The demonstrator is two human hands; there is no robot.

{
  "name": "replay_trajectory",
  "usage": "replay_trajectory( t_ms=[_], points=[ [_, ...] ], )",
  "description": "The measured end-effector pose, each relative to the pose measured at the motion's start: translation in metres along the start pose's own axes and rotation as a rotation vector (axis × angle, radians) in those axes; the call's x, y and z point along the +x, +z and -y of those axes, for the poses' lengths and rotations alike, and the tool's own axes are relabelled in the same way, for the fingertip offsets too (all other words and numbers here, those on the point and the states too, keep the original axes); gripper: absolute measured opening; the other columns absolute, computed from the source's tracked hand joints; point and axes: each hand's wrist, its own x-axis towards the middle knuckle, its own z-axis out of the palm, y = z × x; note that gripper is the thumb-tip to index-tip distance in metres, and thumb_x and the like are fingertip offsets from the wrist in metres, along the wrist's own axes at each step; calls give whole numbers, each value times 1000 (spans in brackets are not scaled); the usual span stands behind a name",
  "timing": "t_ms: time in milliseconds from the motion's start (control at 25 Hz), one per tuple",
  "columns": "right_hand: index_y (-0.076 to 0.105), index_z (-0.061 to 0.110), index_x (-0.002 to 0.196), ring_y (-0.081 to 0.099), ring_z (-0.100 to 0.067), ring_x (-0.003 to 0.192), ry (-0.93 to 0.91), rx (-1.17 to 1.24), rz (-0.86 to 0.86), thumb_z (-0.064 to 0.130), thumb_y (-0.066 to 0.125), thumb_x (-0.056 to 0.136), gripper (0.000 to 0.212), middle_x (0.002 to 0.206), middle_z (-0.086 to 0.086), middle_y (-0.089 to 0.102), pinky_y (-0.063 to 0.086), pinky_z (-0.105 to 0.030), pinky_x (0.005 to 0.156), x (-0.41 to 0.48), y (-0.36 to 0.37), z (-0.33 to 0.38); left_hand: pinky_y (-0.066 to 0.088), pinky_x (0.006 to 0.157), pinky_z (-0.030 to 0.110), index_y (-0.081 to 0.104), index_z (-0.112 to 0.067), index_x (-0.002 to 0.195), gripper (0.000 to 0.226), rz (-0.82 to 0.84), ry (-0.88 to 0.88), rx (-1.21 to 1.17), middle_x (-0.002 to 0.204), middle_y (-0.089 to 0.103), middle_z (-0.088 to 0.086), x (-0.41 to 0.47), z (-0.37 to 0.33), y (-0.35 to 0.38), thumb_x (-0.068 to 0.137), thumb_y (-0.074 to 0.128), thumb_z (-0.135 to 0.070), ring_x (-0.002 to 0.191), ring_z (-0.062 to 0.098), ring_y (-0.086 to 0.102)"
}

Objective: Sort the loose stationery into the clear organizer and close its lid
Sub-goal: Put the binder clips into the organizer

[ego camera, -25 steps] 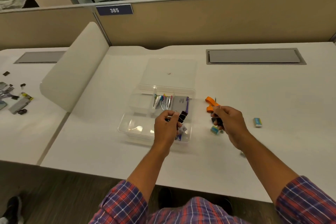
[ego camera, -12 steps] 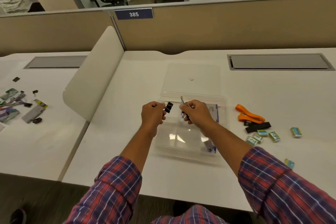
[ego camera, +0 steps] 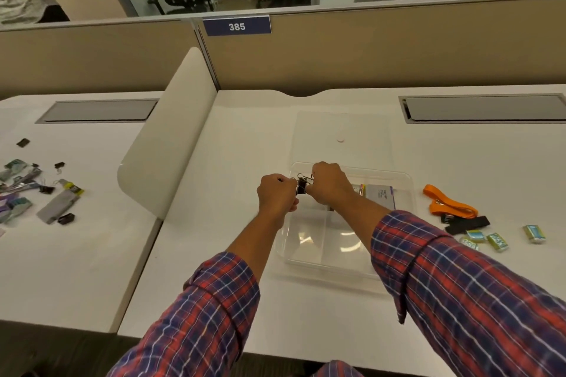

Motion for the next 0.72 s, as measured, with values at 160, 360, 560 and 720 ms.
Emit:
replay_trajectory(
  t_ms=[160, 360, 560, 720],
  points=[
    [51, 14, 87, 53, -27, 72, 2, -125, -20, 6, 64, 83, 16, 95, -13, 62, 41, -32, 57, 9, 5, 7, 49, 46, 23, 64, 5, 78, 16, -23, 27, -27, 70, 67, 15, 2, 5, -4, 84, 59, -8, 44, 17, 58],
    [53, 11, 88, 57, -28, 78, -69, -233, 67, 7, 64, 86, 11, 100, -16, 66, 40, -33, 61, 13, 8, 13, 53, 48, 25, 69, 0, 82, 14, -3, 47, -32, 72, 70, 14, 4, 5, -4, 87, 60, -10, 44, 14, 61],
    [65, 4, 106, 63, -29, 95, -66, -93, 35, 0, 55, 88, 21, 105, -12, 66, 54, -37, 73, 14, -6, 5, 56, 46, 27, 66, -2, 77, 16, 29, 124, 104, 73, 70, 13, 13, -9, -4, 90, 59, -7, 47, 17, 66],
    [66, 9, 98, 61, -22, 84, -18, 137, -238, 6, 51, 91, 17, 94, -7, 67, 56, -39, 72, 2, -15, -15, 59, 51, 29, 70, 2, 84, 19, 178, 306, 453, 82, 72, 17, 18, -18, 3, 94, 55, -4, 65, 29, 75]
  ],
)
